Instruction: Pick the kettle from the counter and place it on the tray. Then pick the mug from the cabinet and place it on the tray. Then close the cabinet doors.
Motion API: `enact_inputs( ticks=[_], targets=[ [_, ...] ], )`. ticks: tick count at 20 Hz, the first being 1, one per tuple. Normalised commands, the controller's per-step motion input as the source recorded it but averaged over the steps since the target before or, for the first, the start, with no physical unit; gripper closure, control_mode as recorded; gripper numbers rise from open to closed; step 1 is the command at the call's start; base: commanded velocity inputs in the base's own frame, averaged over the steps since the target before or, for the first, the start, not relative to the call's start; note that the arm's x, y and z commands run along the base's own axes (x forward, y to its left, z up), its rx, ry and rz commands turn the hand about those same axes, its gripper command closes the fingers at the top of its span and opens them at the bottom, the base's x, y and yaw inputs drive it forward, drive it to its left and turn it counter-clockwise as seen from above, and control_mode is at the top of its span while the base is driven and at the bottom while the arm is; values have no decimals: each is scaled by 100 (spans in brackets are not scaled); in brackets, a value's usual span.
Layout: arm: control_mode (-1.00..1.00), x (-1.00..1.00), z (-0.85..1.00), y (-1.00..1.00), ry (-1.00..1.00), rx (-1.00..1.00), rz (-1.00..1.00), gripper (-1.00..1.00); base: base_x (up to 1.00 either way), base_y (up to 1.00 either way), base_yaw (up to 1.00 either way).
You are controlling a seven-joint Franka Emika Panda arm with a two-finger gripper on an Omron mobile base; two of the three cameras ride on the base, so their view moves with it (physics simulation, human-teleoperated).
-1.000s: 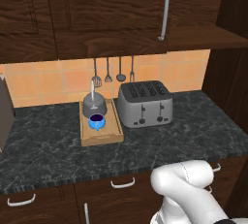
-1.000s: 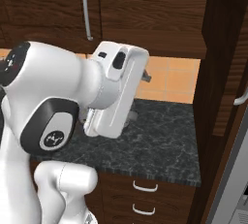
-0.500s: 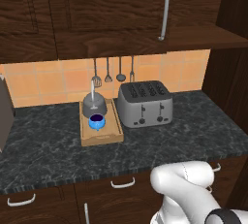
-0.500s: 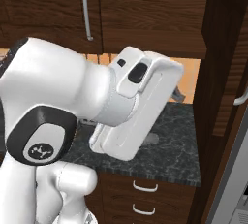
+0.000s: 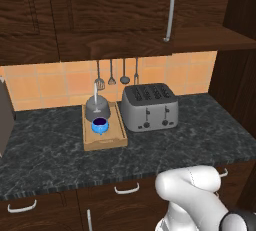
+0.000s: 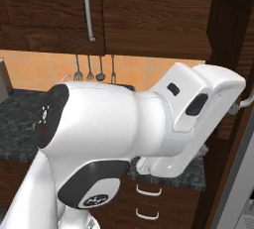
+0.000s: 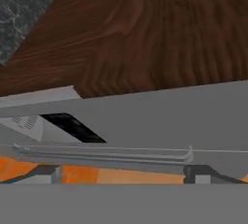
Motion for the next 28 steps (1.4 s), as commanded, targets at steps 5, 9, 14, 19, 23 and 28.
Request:
enact_inputs(
  ticks=[5,9,14,19,23,28],
  targets=[
    [-100,17,2,-55,-2,-6,0,-100,0,0,0],
    [-100,51,0,-62,0,-5,1,-100,0,0,0],
    [-100,53,-3,-45,4,-9,8,-100,0,0,0],
    [-100,41,-7,-26,0,-15,16,-100,0,0,0],
    [-100,34,-8,-18,0,-17,20,-100,0,0,0],
    [-100,41,-2,-10,0,-13,18,-100,0,0,0]
  ],
)
